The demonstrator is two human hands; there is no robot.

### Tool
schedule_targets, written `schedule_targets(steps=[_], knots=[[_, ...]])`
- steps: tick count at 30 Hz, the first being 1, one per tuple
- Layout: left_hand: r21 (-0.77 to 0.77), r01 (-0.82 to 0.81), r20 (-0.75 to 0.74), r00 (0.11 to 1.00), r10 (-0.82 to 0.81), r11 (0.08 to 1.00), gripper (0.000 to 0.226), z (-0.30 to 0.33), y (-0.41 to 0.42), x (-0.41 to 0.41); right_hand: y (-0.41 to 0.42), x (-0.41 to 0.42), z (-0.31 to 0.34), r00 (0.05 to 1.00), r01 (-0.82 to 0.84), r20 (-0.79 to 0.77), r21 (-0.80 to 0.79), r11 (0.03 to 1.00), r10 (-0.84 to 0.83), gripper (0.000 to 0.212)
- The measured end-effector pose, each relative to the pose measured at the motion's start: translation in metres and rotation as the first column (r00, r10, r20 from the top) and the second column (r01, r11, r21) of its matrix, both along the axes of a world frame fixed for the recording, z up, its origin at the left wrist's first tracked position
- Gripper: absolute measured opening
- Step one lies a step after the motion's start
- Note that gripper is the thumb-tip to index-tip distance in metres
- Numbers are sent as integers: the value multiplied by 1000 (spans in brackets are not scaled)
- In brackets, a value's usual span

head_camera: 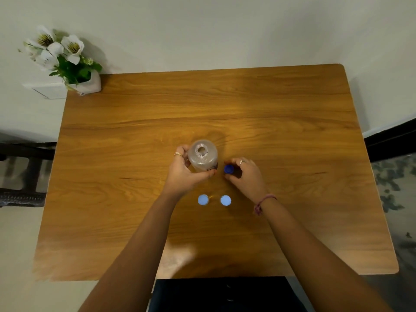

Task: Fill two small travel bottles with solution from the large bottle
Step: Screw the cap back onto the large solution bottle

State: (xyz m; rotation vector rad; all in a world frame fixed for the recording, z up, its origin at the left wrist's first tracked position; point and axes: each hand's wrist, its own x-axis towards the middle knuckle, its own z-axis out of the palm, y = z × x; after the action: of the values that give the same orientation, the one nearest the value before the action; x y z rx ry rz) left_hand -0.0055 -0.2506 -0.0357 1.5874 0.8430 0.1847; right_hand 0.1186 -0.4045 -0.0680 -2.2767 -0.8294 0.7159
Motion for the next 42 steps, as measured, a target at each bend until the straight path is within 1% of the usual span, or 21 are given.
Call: schedule_targets(steps=[3, 6, 11, 17, 22, 26, 30, 33, 36, 38, 40, 42], knots=[[-3, -12, 59, 998, 12, 1000, 73, 13, 6, 3, 3, -2, 2, 997, 69, -41, 64, 996, -66, 38], [50, -8, 118, 993, 2, 999, 71, 35, 16, 7, 9, 3, 19, 987, 148, -95, 191, 970, -132, 36], [149, -17, 221, 975, -16, 989, 70, 84, 40, 17, 34, 21, 78, 958, 258, -231, 421, 870, -172, 36], [172, -45, 335, 942, -16, 984, 73, 155, 64, 28, 66, 39, 187, 972, 209, -218, 645, 735, -85, 46], [232, -30, 382, 922, -63, 972, 73, 203, 77, 32, 86, 44, 266, 981, 155, -195, 785, 600, 1, 38], [272, -26, 410, 907, -91, 962, 71, 230, 84, 32, 95, 41, 314, 994, 25, -82, 820, 573, 73, 34], [300, -19, 428, 896, -117, 954, 69, 252, 90, 29, 105, 38, 359, 984, -168, 94, 781, 602, 153, 39], [304, -21, 447, 886, -123, 952, 67, 267, 94, 25, 110, 35, 394, 948, -318, 237, 678, 662, 213, 41], [300, -11, 464, 875, -136, 954, 65, 279, 98, 23, 114, 33, 426, 870, -461, 414, 495, 737, 266, 38], [296, -5, 477, 867, -144, 955, 62, 286, 103, 22, 118, 30, 446, 806, -520, 502, 348, 780, 314, 34], [293, 11, 485, 860, -158, 956, 59, 290, 105, 21, 122, 28, 462, 739, -558, 565, 207, 804, 367, 33], [293, 25, 480, 861, -170, 956, 57, 295, 106, 21, 126, 27, 475, 687, -577, 591, 91, 811, 423, 32]])
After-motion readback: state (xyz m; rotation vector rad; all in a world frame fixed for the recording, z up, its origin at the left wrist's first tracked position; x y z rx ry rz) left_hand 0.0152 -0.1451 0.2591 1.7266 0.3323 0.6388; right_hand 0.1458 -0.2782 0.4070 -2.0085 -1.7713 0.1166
